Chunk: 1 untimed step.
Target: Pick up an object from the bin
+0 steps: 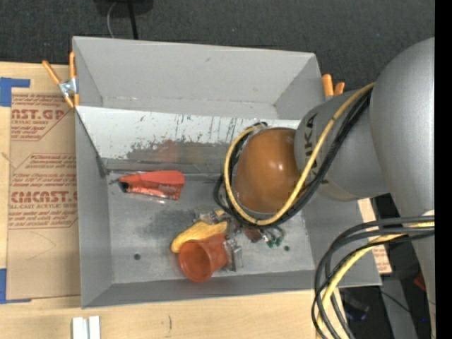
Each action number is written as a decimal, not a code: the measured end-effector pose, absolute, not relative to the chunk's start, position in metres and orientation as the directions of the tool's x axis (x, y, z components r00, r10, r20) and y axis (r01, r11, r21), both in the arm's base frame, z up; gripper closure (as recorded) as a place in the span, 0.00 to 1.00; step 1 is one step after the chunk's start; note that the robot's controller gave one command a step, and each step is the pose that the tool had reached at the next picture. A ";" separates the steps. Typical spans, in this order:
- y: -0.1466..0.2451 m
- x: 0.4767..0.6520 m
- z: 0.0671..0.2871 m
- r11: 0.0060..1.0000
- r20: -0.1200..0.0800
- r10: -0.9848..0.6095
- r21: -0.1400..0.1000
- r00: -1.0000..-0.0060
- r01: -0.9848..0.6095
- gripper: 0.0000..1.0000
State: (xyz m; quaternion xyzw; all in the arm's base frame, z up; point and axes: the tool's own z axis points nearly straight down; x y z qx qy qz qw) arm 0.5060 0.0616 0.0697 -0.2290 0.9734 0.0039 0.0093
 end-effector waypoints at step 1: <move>0.061 0.506 0.070 0.895 -0.020 -0.446 0.003 -0.895 -0.446 1.00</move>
Offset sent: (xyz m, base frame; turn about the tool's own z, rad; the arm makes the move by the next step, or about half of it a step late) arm 0.0000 0.0000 0.0000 0.0000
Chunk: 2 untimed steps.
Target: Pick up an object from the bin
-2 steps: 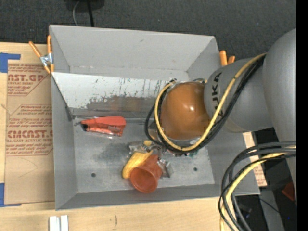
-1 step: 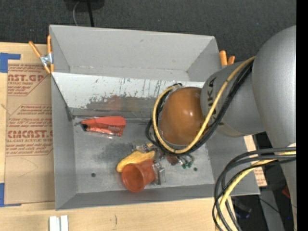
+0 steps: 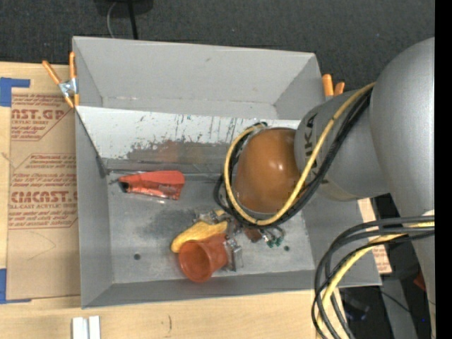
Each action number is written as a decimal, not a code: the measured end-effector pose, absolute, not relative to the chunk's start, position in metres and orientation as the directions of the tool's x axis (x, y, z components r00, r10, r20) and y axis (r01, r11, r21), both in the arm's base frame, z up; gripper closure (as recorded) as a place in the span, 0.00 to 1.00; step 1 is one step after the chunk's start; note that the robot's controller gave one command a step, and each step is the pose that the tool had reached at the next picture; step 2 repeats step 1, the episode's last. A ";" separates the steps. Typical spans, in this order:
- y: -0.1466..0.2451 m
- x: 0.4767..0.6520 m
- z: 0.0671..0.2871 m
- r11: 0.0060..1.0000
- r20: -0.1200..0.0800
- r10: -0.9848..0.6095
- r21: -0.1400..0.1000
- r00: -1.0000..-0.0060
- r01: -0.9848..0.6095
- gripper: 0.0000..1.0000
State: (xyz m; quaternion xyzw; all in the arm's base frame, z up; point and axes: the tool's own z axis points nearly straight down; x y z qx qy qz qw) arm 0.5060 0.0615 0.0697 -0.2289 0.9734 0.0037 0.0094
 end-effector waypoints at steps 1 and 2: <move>0.061 0.506 0.070 0.895 -0.020 -0.445 0.003 -0.895 -0.446 1.00; 0.061 0.506 0.070 0.895 -0.020 -0.445 0.003 -0.895 -0.446 1.00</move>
Offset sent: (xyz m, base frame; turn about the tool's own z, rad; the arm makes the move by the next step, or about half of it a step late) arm 0.0000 0.0000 0.0000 0.0000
